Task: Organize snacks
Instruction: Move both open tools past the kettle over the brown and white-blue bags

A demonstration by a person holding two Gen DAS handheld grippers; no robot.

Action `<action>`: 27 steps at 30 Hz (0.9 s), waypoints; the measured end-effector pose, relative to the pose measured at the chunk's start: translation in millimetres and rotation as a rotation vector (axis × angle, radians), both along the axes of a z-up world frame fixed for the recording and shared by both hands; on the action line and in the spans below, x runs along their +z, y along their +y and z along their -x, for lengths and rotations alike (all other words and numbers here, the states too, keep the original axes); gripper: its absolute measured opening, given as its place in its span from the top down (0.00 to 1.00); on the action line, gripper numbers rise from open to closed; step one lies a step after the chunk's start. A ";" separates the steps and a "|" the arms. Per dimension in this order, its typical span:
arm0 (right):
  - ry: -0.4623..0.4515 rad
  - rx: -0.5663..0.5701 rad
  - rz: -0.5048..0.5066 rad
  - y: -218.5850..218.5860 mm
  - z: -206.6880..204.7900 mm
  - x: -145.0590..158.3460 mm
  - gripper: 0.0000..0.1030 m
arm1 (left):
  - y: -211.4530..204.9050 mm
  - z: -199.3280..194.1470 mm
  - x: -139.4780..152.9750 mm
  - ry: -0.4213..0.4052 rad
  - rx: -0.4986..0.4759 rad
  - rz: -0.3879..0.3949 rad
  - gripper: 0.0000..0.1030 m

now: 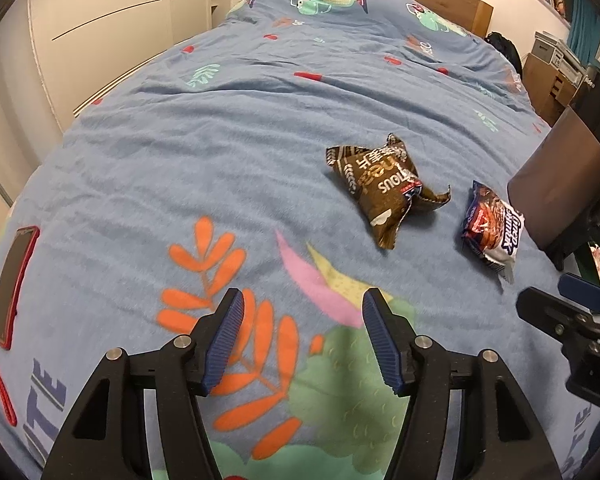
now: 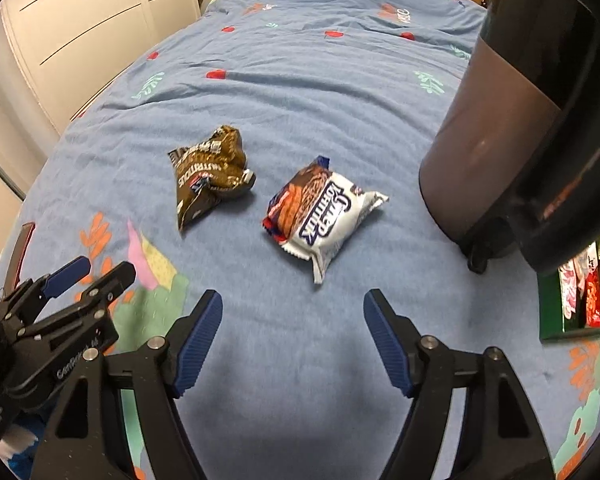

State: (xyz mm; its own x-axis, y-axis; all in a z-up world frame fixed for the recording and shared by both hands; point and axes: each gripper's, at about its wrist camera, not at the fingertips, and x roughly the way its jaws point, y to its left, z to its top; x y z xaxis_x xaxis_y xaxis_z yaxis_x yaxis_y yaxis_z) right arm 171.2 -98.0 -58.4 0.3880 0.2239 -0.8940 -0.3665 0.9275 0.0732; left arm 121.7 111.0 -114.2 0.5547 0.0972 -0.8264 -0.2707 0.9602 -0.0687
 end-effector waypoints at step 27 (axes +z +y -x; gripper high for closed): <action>0.009 -0.014 0.005 17.6 -40.4 -22.1 0.00 | -3.5 -22.6 -7.0 -0.001 -0.020 0.026 0.44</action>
